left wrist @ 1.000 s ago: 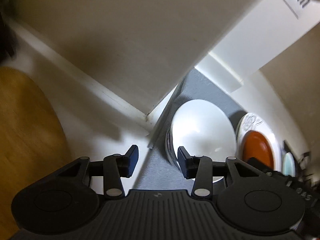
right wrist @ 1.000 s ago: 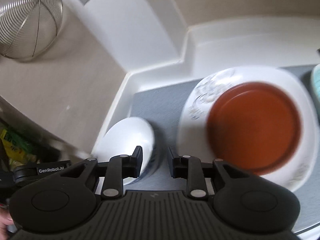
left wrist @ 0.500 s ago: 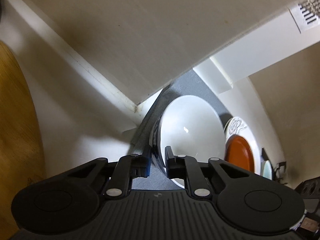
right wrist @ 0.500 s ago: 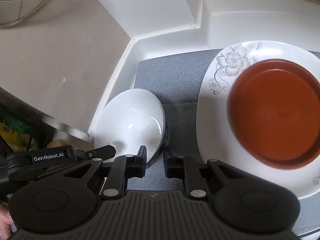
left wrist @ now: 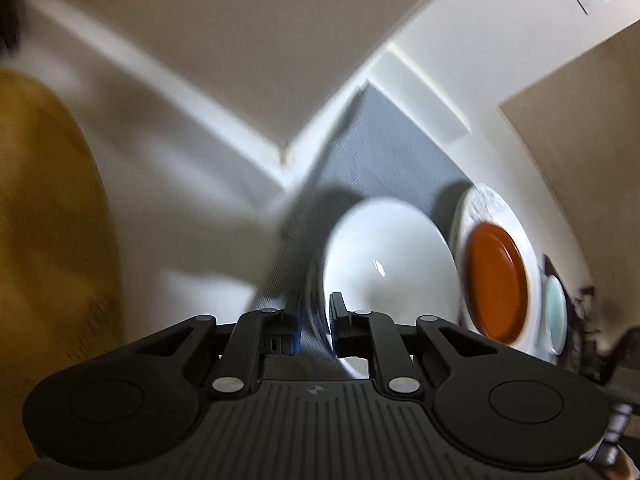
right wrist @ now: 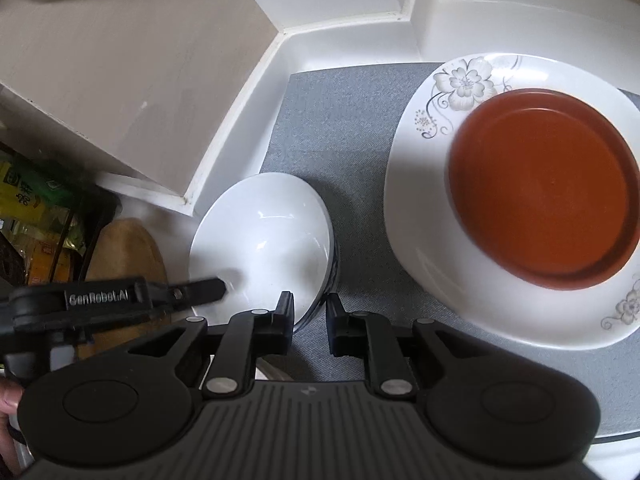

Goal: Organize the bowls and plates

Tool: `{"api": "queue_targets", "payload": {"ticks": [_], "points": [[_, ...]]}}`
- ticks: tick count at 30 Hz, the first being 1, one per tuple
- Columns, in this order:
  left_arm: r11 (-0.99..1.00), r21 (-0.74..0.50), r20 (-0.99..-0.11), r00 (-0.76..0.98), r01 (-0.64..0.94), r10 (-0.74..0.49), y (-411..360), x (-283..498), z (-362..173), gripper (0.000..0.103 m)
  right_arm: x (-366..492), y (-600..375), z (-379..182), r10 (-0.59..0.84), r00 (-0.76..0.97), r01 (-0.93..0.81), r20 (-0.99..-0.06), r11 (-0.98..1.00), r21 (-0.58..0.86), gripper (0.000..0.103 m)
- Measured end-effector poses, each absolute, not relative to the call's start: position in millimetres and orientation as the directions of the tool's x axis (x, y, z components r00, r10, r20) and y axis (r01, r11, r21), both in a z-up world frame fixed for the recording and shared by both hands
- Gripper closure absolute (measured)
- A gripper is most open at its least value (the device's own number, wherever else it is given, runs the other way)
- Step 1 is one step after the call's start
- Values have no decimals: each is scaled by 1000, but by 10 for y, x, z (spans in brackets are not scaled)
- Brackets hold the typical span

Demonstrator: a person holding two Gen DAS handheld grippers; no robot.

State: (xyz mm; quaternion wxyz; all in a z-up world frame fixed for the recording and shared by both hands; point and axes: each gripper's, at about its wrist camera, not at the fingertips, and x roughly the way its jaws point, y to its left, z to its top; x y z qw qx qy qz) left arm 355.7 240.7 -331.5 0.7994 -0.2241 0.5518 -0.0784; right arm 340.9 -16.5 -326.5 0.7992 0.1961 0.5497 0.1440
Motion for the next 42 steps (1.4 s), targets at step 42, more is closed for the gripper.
{"api": "queue_targets", "payload": {"ticks": [42], "points": [[931,-246,-858,386,269,-338,850,3516,-2404,93,2702,-1447,-2560,360,651,193,-669,773,604,85]]}}
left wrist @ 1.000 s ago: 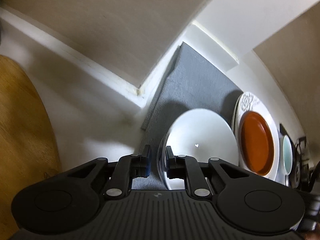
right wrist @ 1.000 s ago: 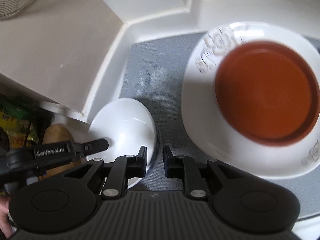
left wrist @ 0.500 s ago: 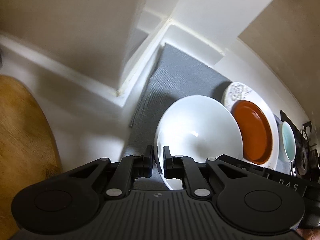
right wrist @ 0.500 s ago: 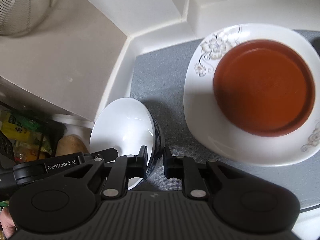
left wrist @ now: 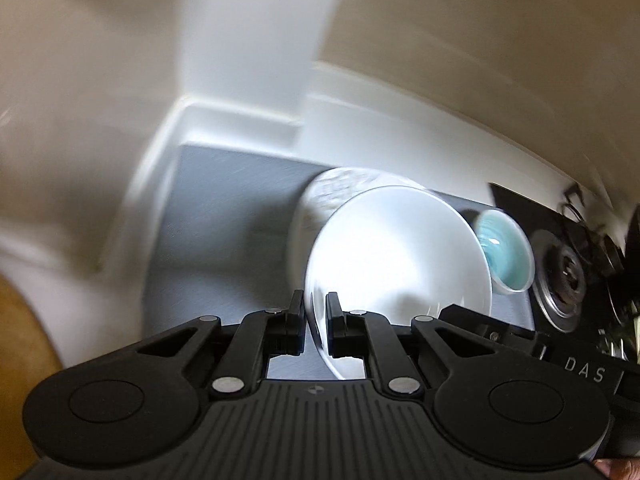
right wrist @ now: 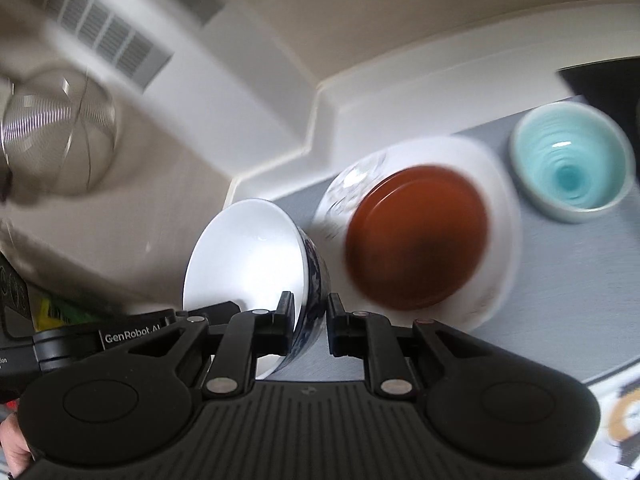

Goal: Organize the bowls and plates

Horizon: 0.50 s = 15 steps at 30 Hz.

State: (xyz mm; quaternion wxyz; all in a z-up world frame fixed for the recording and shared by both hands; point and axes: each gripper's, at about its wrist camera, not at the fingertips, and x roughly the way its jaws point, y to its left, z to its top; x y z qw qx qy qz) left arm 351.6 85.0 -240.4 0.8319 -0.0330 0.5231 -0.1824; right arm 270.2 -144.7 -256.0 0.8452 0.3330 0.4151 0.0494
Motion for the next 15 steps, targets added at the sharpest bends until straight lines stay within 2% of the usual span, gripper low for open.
{"api": "queue_targets", "payload": {"ticks": [9,15], "points": [[832,-220,-846,326,510,-423,-200,3587,-2140,93,2325,-2360,-2344,210,748,304,-630,735,606,86],[784,-273,-856,231,557,-462,-808,3691,-2214,92,2238,-2934,-2344,129,773,355,-622,724,591,85]]}}
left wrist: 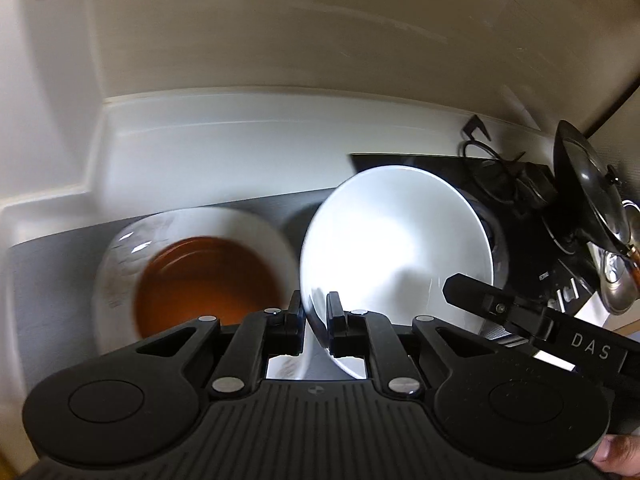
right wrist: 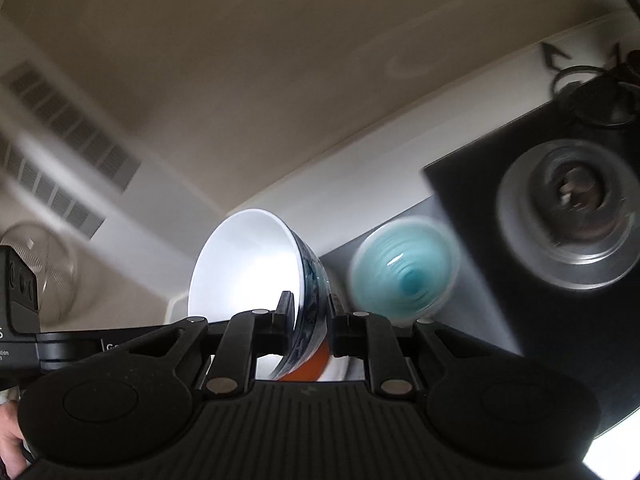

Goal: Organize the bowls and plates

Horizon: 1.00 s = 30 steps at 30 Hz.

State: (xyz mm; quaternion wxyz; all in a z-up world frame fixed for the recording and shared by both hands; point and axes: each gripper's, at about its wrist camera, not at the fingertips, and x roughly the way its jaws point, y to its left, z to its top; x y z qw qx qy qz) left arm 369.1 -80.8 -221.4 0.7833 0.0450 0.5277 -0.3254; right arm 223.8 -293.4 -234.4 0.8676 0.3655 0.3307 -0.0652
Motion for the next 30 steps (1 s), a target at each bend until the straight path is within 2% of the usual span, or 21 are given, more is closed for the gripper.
{"api": "queue_targets", "payload": {"ticks": [5,15,20,30], "points": [[792,-249,-888,195,558,-416,-1223,3796,-2403,91,2317,-3206,-2518,87,755,394,-650,732,556,86],[815,-162,-943,156,556,-293,-1636,4104,-2835,91,2579,-3390,-3031,104,715,434,-692,709,556,86],[827,-180,-953,113,533,-280,-1699,4187,-3009,91,2637,-3382,-3138,98,693,437,-715,731,524,86],[826,-136,-959,136,546,-248,-1785,4182,-3115,91,2801,-3330,-3287,71,653,423,-754,791,441,88]]}}
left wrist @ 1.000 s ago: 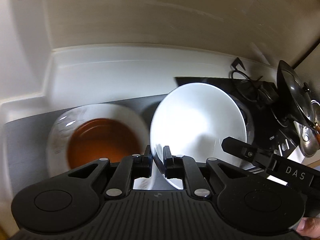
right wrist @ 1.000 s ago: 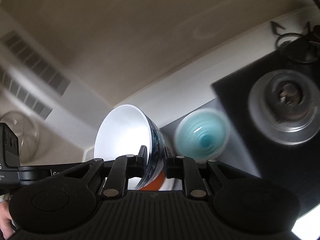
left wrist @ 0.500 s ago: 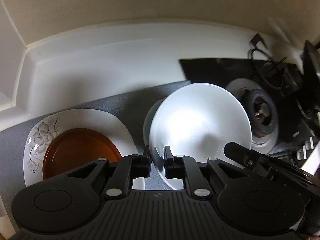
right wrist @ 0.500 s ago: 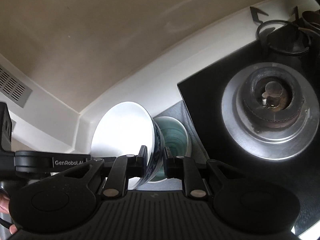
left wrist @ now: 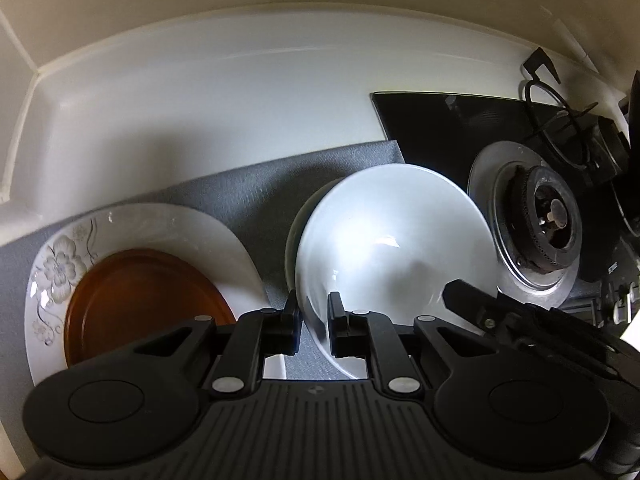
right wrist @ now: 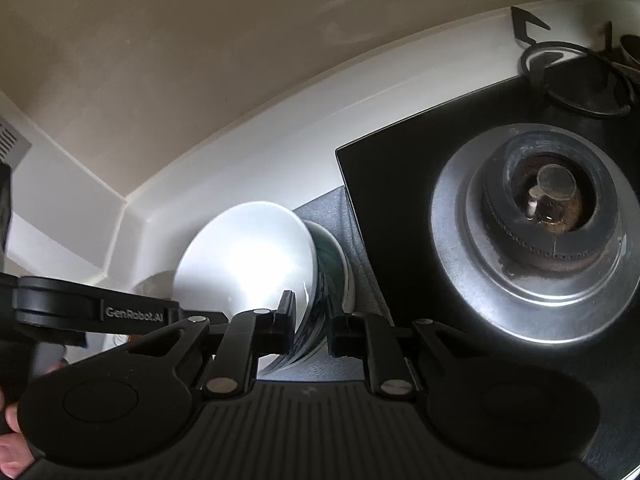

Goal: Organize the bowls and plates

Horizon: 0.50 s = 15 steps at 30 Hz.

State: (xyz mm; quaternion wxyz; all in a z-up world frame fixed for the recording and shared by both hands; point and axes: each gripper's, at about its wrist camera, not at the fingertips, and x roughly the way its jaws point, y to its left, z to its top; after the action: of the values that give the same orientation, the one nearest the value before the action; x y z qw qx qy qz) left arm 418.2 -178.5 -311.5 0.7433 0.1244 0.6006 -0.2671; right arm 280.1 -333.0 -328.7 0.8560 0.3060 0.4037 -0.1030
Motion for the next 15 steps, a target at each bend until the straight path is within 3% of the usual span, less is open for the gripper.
{"api": "queue_targets", "payload": {"ticks": [15], "points": [[824,-188,-943,135,535,-303,-1595,4106,-3162,87,2767,-3026,-3343,-88,703,315,-705,928,198,91]]}}
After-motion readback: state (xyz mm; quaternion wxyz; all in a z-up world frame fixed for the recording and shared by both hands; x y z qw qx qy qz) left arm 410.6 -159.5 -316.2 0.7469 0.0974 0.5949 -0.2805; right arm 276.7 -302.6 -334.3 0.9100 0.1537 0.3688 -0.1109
